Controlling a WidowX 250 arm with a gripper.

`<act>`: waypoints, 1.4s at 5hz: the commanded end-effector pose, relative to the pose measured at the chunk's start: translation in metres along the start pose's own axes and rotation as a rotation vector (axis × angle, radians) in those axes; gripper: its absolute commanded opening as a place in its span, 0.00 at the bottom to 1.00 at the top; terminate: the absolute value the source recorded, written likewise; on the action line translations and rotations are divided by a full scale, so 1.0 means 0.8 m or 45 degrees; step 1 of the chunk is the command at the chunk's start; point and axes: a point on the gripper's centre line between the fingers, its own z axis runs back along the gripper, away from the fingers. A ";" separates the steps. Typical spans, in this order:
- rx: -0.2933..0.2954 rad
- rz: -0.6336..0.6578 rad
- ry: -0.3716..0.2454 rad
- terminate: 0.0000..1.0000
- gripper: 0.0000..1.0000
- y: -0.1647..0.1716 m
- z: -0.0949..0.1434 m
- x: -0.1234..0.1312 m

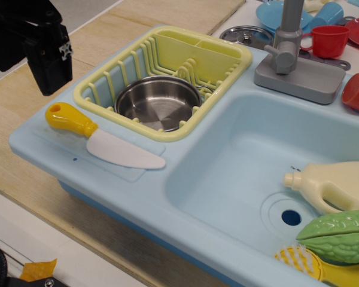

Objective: Put knife in pot or pan

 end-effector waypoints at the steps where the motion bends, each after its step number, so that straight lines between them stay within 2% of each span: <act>1: 0.000 0.000 0.000 0.00 1.00 0.000 0.000 0.000; 3: 0.027 -0.517 -0.048 0.00 1.00 -0.001 0.000 -0.009; 4: -0.035 -0.828 -0.018 0.00 1.00 0.004 -0.005 -0.008; 5: -0.233 -1.123 0.000 0.00 1.00 0.014 -0.012 -0.002; 6: -0.298 -1.294 -0.044 0.00 1.00 0.017 -0.018 -0.003; 7: -0.363 -1.258 -0.225 0.00 1.00 0.019 -0.037 -0.008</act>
